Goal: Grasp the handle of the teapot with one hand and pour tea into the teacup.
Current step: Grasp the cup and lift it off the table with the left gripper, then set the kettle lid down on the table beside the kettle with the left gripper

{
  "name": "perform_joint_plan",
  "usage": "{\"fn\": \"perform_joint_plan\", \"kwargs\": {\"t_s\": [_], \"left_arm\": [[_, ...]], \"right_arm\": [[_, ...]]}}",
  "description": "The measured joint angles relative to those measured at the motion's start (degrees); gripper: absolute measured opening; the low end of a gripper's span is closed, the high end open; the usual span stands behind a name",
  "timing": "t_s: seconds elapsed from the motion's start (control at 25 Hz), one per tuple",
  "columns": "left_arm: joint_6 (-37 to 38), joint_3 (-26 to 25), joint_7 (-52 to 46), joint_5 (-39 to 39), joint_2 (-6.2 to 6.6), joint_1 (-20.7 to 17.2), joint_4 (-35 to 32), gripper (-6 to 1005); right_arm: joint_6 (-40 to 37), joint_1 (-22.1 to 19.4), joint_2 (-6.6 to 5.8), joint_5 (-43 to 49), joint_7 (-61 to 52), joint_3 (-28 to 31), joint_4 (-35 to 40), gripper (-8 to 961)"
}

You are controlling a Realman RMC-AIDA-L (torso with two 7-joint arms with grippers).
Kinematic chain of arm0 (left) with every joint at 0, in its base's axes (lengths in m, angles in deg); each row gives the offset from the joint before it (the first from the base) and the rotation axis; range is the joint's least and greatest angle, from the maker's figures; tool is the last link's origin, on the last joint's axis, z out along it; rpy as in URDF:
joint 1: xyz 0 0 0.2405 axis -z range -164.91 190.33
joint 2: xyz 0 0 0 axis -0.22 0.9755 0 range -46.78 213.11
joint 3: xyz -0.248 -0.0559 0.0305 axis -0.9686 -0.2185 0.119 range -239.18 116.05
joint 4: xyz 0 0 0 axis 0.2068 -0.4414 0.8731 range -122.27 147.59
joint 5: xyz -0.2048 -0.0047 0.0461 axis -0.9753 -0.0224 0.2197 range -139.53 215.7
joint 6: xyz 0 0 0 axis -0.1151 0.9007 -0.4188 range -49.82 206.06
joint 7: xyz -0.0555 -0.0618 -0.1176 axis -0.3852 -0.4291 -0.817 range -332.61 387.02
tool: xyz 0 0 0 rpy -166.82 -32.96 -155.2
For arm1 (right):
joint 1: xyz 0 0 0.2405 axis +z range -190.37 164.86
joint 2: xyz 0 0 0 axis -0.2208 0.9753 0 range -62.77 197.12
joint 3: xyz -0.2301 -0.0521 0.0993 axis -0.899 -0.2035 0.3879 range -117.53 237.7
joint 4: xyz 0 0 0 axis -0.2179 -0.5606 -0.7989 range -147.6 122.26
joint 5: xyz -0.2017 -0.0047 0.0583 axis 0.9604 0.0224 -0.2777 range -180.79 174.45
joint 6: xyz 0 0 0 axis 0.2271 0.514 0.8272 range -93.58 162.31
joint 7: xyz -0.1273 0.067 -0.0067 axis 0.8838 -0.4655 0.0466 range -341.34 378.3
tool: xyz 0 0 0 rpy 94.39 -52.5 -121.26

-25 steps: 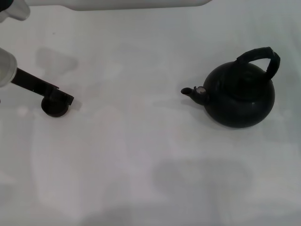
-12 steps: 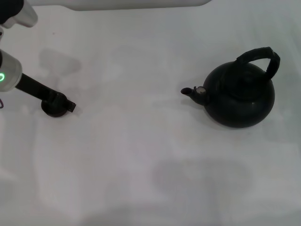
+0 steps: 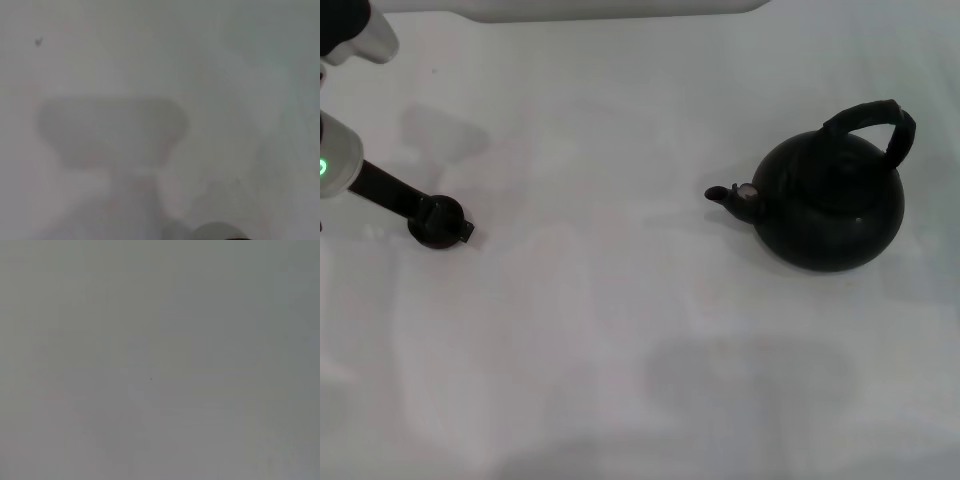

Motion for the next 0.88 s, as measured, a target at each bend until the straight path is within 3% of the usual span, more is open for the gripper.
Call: {"fn": "perform_joint_plan", "kwargs": {"t_s": [0.48,0.68,0.88], "left_arm": [[1.2,0.2,0.2,-0.7,-0.05,0.1,-0.8,763],[0.5,0.4,0.6,-1.1,0.03,0.5,-4.7,703],[1.3,3.5,1.4,-2.1,0.00,3.1,-5.9,703]], "right_arm": [[0.0,0.0,0.08,0.0,0.0,0.0,-0.1,871],[0.0,0.0,0.09,0.0,0.0,0.0,-0.1,872],[0.1,0.0,0.09,0.0,-0.1,-0.1,0.1,872]]}}
